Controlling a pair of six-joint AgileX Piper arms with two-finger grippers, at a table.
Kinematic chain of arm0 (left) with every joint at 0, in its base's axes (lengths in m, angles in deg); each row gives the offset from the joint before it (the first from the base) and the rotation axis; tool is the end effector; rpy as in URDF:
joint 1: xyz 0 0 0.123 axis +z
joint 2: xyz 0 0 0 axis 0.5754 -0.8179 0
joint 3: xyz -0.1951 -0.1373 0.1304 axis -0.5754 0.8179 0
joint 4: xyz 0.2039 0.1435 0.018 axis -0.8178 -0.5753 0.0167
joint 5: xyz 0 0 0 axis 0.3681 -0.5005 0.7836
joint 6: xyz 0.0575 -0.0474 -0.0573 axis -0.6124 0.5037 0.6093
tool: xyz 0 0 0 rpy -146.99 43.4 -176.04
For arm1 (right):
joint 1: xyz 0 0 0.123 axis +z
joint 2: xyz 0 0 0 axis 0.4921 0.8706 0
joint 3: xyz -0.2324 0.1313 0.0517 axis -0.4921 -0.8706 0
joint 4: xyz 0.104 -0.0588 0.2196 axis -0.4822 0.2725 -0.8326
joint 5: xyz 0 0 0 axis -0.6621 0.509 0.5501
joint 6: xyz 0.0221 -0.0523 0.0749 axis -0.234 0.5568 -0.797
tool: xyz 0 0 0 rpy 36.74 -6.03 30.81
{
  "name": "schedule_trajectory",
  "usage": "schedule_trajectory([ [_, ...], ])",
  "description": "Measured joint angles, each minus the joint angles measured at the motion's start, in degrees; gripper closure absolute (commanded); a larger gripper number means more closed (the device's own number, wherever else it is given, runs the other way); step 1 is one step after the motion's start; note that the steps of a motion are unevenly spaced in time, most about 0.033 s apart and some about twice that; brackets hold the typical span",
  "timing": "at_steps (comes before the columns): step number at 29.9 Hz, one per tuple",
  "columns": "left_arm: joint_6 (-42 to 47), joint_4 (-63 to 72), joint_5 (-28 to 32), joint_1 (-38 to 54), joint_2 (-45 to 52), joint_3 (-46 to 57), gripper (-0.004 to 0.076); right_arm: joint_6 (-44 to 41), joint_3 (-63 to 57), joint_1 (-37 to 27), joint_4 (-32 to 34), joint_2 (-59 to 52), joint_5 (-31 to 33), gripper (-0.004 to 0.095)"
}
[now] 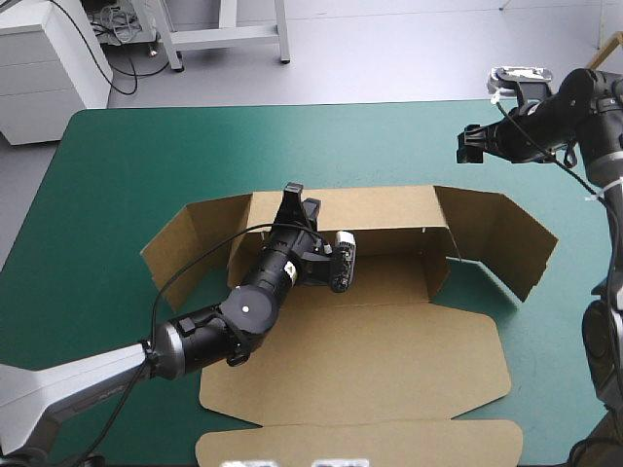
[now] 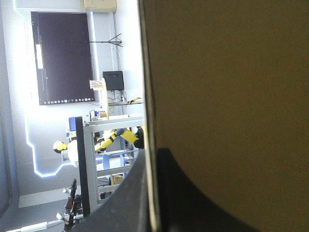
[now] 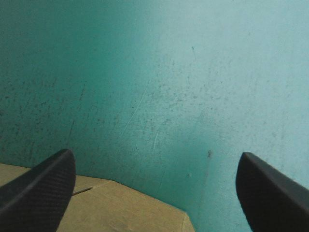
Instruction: Fold the box
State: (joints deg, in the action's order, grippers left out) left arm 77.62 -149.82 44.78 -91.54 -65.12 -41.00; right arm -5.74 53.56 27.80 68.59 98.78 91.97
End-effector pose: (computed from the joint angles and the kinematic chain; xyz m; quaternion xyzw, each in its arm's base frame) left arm 0.2229 -0.2454 0.2818 0.6451 0.4775 0.3049 0.5127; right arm 0.3802 0.0112 0.3710 -0.0484 0.9545 0.1029 0.2757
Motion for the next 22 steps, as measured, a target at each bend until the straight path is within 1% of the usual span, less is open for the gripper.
schedule_trajectory([
  [3, 0.0, 0.0, 0.0, 0.0, 0.0, 0.0, 0.0734, 0.12, 0.05, -1.06, -0.39, 1.84, 0.2, 0.0075],
  [7, 0.0, 0.0, 0.0, 0.0, 0.0, 0.0, 0.0734, 0.12, -0.1, -1.13, 1.52, 2.29, 0.31, 0.0075],
  [16, 0.04, -0.02, -0.01, 0.0, 0.0, 0.0, 0.0734, 1.74, -8.92, -1.13, 2.66, -0.85, 0.31, 0.0075],
  [22, 0.38, -0.02, -0.25, 0.0, 0.0, 0.0, 0.0734, 1.8, -11.96, -1.18, 2.61, -3.91, 0.19, 0.0075],
])
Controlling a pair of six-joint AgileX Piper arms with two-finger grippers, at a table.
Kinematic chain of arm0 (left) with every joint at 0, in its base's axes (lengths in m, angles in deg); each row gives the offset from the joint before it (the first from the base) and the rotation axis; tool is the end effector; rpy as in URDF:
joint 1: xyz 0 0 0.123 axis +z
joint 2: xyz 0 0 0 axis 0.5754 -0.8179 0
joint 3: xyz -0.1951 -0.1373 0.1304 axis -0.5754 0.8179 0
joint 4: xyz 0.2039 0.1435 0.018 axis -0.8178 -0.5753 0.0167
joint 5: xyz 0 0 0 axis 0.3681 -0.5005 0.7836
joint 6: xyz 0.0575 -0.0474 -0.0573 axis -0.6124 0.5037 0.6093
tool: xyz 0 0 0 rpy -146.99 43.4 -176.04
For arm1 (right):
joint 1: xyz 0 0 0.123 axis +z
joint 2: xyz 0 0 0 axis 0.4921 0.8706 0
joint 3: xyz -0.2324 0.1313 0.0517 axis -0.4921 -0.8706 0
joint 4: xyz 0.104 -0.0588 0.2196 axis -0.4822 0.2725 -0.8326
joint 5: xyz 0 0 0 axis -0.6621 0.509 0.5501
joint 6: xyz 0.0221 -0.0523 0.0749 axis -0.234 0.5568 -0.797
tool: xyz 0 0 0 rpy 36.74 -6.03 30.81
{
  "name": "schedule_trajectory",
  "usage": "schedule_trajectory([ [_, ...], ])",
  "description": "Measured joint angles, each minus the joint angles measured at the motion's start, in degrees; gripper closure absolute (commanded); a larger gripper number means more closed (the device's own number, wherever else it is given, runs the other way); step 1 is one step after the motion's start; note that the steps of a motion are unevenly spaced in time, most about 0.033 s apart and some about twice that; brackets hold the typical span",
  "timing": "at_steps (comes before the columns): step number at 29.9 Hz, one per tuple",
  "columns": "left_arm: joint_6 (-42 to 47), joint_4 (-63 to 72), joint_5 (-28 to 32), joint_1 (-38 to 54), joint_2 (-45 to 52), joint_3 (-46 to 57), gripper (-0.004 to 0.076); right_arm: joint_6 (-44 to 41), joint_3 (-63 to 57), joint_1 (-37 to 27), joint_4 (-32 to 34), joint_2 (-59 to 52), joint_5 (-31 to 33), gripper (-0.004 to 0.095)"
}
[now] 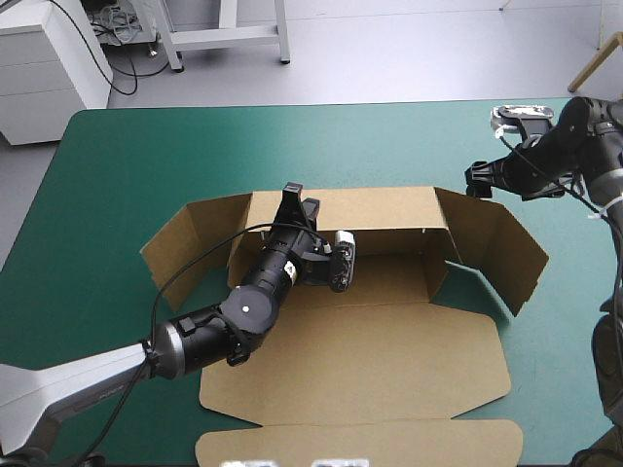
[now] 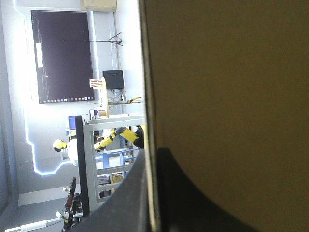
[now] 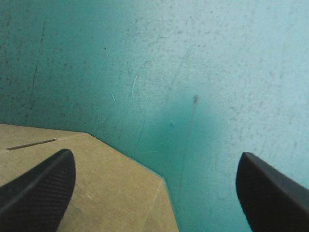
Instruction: Fold the box
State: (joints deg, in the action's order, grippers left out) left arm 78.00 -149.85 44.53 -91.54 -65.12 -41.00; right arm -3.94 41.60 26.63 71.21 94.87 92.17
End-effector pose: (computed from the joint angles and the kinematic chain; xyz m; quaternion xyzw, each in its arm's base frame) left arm 0.2231 -0.2450 0.2819 0.6424 0.4802 0.3051 0.5134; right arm 0.3583 0.0006 0.3354 -0.0495 0.9738 0.0804 0.2071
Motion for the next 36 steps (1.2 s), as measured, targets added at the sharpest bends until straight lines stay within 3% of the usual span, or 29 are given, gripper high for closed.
schedule_trajectory([
  [14, 0.1, 0.05, -0.83, 0.0, 0.0, 0.0, 0.0734, 0.62, -10.89, -0.06, -0.38, -8.64, -0.34, 0.0085],
  [36, 3.16, 0.9, -2.68, 0.0, -0.44, -2.93, 0.0734, 0.87, -7.22, -0.06, -1.67, -7.69, -0.28, 0.0085],
])
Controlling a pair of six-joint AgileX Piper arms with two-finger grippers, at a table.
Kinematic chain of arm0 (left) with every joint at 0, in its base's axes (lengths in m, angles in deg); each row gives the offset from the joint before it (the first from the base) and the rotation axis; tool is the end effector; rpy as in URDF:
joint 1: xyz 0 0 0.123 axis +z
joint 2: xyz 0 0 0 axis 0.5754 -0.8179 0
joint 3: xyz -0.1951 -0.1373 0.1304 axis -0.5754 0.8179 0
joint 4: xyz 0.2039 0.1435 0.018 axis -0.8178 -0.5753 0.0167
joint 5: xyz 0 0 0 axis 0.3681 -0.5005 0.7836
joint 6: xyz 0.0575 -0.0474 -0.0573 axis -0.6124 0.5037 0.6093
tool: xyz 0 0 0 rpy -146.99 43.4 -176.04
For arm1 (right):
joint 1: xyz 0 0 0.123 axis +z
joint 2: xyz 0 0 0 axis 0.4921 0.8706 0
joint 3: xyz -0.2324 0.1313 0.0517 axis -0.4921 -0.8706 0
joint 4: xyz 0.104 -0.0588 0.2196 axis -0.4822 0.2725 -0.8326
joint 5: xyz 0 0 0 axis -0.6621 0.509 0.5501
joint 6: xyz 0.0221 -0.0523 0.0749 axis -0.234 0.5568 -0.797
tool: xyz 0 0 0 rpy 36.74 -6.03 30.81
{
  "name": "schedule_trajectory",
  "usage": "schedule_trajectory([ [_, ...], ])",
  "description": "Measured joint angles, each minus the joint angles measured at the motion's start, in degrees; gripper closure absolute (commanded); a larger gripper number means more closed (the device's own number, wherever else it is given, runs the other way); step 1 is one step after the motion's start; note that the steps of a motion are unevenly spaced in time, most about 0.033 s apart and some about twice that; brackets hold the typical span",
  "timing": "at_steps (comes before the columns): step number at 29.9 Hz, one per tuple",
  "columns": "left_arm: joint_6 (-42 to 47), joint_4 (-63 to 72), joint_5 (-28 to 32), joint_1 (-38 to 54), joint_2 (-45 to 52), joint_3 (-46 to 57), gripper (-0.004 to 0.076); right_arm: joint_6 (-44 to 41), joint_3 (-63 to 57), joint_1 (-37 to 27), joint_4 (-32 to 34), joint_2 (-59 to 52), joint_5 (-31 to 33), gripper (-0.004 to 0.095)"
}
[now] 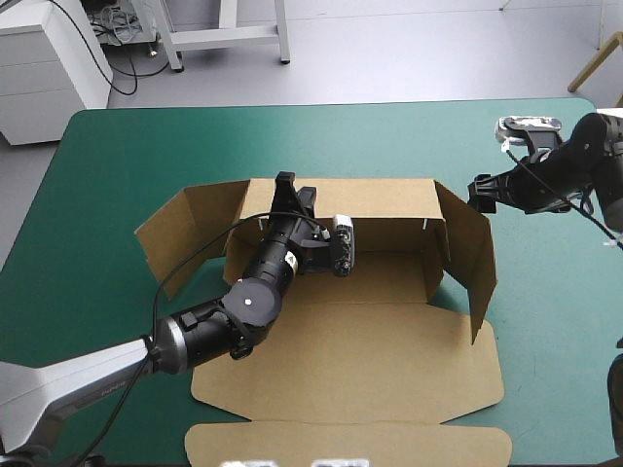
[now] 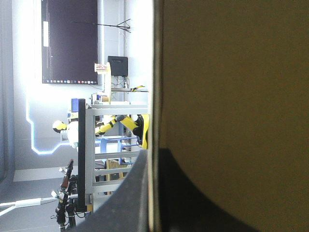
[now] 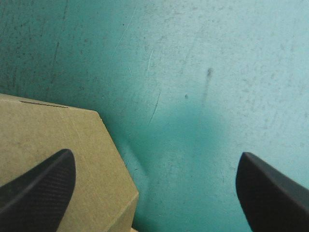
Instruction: Fold the box
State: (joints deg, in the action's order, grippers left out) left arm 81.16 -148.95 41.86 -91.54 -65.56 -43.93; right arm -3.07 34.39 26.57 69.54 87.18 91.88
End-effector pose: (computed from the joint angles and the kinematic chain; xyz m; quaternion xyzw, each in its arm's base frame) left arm 0.2286 -0.2466 0.2960 0.6018 0.5102 0.3034 0.5343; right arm 0.3236 0.0044 0.3461 -0.0543 0.9706 0.0922 0.2157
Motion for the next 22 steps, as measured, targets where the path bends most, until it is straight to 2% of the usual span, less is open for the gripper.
schedule_trajectory([
  [10, 0.0, 0.19, -0.63, 0.0, 0.0, 0.0, 0.0734, 0.91, -7.6, 0.0, -2.02, -3.92, -0.47, 0.0085],
  [16, 0.4, 0.26, -0.97, 0.0, 0.0, 0.0, 0.0734, 2.82, -16.88, 0.0, -4.12, -12.44, -6.26, 0.0085],
  [22, 0.41, 0.26, -0.97, 0.0, 0.0, 0.0, 0.0734, 8.35, -25.52, 0.0, -9.41, -20.47, -12.13, 0.0085],
])
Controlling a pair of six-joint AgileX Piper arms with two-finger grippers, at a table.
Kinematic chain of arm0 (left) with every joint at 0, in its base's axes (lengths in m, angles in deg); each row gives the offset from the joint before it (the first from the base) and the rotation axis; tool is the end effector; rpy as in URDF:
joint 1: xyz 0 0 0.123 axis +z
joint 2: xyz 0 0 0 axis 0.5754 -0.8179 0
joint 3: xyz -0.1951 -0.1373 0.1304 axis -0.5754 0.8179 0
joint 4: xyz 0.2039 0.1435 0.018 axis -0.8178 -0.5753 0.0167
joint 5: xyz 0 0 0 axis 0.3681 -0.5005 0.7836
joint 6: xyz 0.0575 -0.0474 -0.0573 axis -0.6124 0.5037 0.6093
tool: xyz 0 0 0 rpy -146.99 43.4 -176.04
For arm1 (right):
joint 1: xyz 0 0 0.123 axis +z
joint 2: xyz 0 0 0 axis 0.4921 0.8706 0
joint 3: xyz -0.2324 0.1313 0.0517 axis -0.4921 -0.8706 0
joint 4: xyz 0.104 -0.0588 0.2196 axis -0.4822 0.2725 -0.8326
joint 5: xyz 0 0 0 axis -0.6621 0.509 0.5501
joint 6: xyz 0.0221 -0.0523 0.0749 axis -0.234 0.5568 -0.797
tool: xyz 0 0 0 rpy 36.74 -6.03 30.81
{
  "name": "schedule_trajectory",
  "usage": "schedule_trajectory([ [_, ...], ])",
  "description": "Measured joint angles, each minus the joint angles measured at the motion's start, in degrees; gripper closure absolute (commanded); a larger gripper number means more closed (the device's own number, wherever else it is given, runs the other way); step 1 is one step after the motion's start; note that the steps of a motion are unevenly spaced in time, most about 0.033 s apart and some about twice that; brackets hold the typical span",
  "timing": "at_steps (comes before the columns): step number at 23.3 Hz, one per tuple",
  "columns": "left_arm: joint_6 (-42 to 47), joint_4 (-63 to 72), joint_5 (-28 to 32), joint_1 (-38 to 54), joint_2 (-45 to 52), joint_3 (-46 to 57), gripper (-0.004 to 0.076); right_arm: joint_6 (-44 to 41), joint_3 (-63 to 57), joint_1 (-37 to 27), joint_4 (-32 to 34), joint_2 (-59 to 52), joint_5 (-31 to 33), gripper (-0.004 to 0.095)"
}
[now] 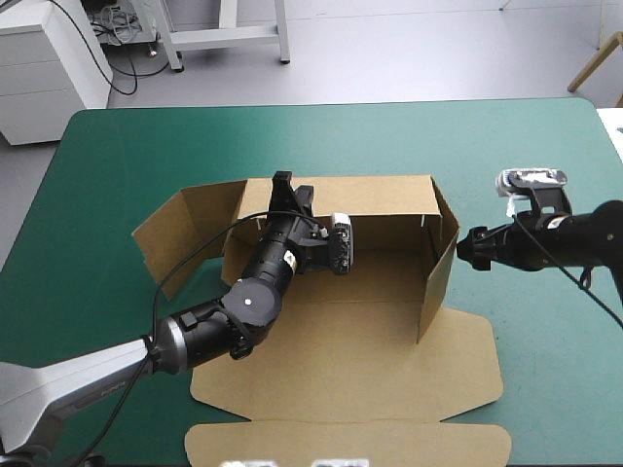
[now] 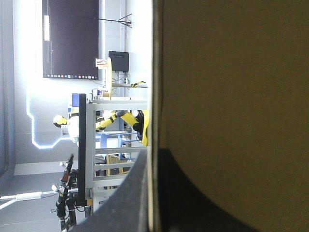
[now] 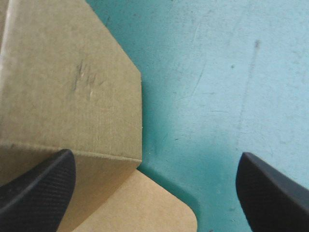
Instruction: Fold the box
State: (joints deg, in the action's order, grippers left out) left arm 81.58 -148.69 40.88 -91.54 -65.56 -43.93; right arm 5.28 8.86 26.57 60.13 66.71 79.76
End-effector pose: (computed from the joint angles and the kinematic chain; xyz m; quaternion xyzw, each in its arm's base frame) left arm 0.2292 -0.2451 0.2963 0.5948 0.5169 0.3069 0.5337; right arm 0.2407 0.0190 0.3298 -0.0804 0.9433 0.1376 0.2911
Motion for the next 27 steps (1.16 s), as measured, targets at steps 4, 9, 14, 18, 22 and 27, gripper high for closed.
schedule_trajectory([
  [4, 0.0, 0.0, -0.18, 0.0, 0.0, 0.0, 0.0734, 6.19, -6.61, 0.0, -5.92, -3.44, -4.86, 0.0085],
  [9, 0.0, 0.11, -0.22, 0.0, 0.0, 0.0, 0.0734, 15.0, -12.22, 0.0, -14.12, -4.6, -9.12, 0.0085],
  [14, 0.05, 0.16, -0.43, 0.0, 0.0, 0.0, 0.0734, 23.64, -15.64, 0.15, -21.94, -4.6, -14.08, 0.0086],
  [18, 0.05, 0.16, -0.5, 0.0, 0.0, 0.0, 0.0734, 24.05, -15.79, 7.2, -19.86, -4.6, -18.96, 0.0085],
  [22, 0.05, 0.16, -0.45, 0.0, 0.0, 0.0, 0.0734, 10.08, -15.8, 18.0, -5.59, -4.6, -28.39, 0.0103],
  [27, 0.05, 0.16, 0.64, 0.0, 0.0, 0.0, 0.0734, -1.56, -15.86, 25.04, 4.48, -2.58, -35.91, 0.0233],
])
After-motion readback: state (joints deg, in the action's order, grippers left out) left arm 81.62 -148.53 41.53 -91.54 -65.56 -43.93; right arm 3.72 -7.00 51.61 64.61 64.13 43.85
